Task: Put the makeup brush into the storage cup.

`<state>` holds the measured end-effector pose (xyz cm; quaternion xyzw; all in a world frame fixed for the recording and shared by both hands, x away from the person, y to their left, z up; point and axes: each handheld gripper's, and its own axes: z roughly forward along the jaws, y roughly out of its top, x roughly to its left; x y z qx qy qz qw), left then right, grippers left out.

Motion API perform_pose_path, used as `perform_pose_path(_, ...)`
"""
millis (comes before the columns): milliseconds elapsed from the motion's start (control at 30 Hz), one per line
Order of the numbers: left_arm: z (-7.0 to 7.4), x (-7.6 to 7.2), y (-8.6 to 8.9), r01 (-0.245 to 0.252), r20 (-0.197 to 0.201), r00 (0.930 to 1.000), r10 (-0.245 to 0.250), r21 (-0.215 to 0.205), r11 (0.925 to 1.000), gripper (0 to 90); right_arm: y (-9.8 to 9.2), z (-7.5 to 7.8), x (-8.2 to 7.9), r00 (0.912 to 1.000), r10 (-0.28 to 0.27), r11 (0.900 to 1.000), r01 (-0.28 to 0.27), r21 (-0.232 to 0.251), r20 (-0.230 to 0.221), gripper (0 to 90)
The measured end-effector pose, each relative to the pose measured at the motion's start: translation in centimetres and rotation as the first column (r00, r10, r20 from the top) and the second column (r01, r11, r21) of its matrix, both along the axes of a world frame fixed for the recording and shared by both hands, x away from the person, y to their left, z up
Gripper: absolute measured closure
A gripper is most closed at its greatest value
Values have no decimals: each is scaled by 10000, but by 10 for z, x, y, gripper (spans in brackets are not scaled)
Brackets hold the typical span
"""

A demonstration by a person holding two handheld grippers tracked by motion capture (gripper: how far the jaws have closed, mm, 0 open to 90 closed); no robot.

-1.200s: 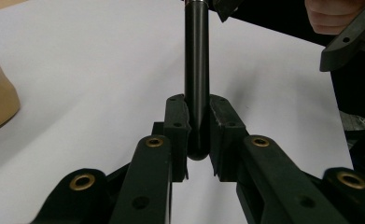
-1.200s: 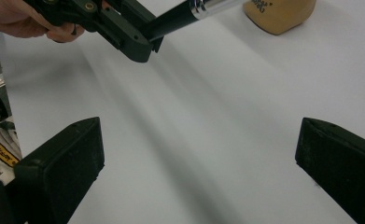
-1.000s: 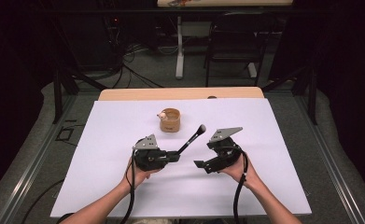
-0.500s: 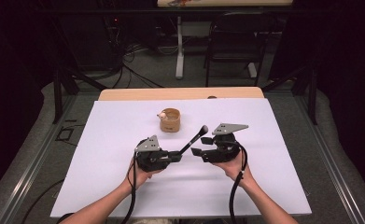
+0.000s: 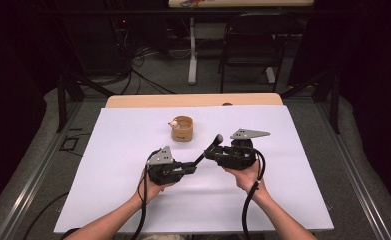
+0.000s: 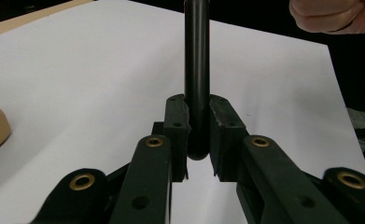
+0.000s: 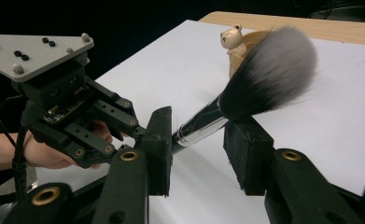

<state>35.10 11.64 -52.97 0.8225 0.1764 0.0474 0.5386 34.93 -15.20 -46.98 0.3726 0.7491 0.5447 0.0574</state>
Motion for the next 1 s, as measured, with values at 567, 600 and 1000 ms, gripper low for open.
perform_pose_path(567, -5, -2, -9, 379, 367, 9986, -390, 290, 9989, 731, 7, 5, -2, 9969, 779, 9956, -785, 516, 147, 773)
perform_pose_path(600, -5, -2, -10, 445, 323, 9985, -452, 211, 9988, 699, 7, 5, -2, 9963, 841, 9951, -848, 503, 145, 774)
perform_pose_path(1000, -1, -7, -18, -165, 242, 9996, 171, -209, 9996, 71, 20, 12, -10, 9901, 1250, 9887, -1189, -916, 638, 773)
